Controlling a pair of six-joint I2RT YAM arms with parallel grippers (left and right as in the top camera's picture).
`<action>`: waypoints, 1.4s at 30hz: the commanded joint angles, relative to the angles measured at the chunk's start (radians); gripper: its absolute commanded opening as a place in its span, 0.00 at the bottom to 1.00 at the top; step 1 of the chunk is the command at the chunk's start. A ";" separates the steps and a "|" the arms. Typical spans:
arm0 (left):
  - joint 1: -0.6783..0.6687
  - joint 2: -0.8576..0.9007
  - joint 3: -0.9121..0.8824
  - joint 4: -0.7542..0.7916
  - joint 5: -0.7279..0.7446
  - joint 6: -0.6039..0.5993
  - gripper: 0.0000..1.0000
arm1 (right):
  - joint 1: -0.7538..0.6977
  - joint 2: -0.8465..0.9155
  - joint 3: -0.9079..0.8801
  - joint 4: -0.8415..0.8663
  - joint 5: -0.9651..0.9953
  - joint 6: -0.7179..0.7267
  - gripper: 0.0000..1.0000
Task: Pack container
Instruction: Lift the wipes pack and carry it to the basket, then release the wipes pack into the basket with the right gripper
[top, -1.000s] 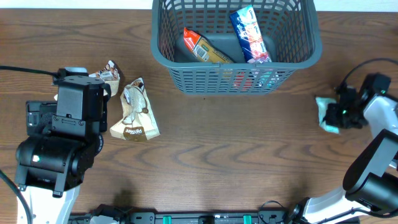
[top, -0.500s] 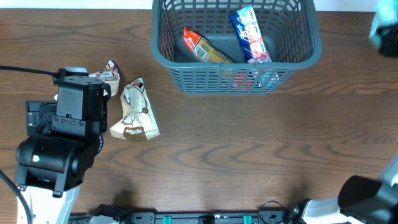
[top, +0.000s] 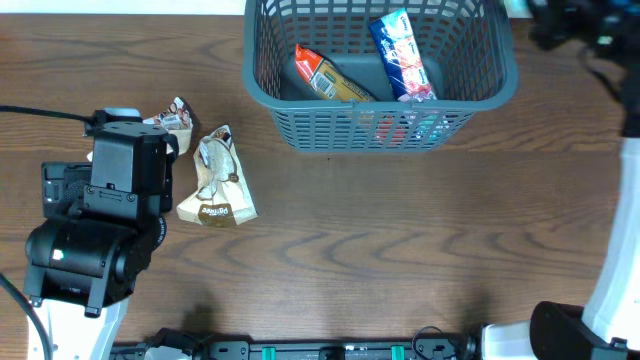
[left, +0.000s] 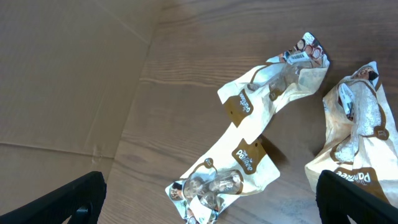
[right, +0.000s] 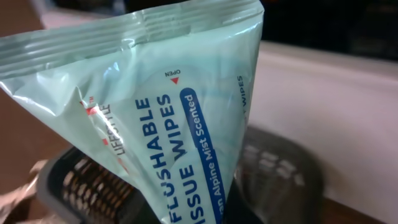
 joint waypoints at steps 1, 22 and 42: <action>0.006 0.000 0.015 -0.002 -0.015 -0.005 0.99 | 0.077 0.039 0.005 -0.040 0.131 -0.091 0.02; 0.006 0.000 0.015 -0.002 -0.015 -0.005 0.99 | 0.129 0.433 0.005 -0.285 0.395 -0.146 0.01; 0.006 0.000 0.015 -0.002 -0.015 -0.005 0.99 | 0.130 0.497 0.005 -0.299 0.421 -0.147 0.92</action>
